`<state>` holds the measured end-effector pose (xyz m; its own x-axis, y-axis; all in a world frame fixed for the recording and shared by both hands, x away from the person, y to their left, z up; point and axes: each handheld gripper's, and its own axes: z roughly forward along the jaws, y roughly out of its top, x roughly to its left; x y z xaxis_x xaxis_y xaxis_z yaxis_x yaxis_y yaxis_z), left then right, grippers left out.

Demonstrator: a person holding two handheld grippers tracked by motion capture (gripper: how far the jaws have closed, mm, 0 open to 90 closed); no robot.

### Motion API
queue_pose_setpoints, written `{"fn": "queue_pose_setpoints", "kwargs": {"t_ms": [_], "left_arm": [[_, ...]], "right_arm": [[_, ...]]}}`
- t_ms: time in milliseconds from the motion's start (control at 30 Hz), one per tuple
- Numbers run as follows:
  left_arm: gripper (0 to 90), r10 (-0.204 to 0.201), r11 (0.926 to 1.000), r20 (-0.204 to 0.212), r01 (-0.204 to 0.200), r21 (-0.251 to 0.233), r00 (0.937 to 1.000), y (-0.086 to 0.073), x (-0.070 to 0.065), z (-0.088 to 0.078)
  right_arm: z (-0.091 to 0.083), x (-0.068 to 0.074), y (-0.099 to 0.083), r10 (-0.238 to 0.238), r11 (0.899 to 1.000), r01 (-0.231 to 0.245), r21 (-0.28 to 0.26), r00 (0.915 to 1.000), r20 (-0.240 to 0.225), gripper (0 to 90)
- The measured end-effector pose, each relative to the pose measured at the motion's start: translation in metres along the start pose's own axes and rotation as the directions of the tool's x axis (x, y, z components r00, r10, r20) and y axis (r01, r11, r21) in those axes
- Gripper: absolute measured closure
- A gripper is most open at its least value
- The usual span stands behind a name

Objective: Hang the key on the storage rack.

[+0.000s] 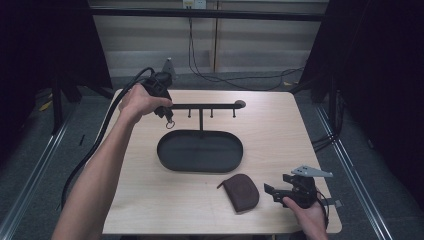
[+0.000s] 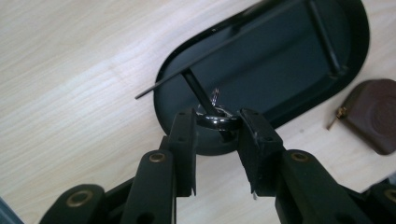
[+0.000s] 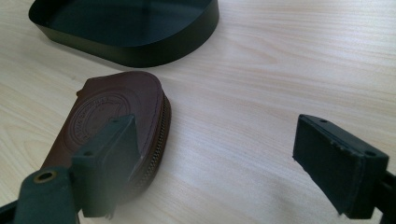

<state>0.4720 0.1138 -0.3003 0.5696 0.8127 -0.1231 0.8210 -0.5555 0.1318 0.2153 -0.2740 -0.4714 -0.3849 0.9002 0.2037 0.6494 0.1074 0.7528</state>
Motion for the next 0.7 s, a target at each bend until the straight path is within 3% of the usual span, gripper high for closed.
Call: {"fn": "queue_pose_setpoints", "kwargs": {"t_ms": [167, 700], "left_arm": [[67.7, -0.021, 0.9995, 0.001, 0.021, -0.025, 0.9998, 0.0, 0.0012, 0.0], [54.7, 0.008, 0.9998, 0.016, -0.008, 0.019, 0.9998, -0.0065, -0.0038, 0.0056]], "right_arm": [[-0.0004, -0.0003, -0.0002, 0.005, 1.0, -0.005, 0.002, 1.0, -0.001, 13.8], [0.0004, 0.0, 0.0, 0.002, 1.0, -0.002, 0.005, 1.0, 0.002, 13.8]]}}
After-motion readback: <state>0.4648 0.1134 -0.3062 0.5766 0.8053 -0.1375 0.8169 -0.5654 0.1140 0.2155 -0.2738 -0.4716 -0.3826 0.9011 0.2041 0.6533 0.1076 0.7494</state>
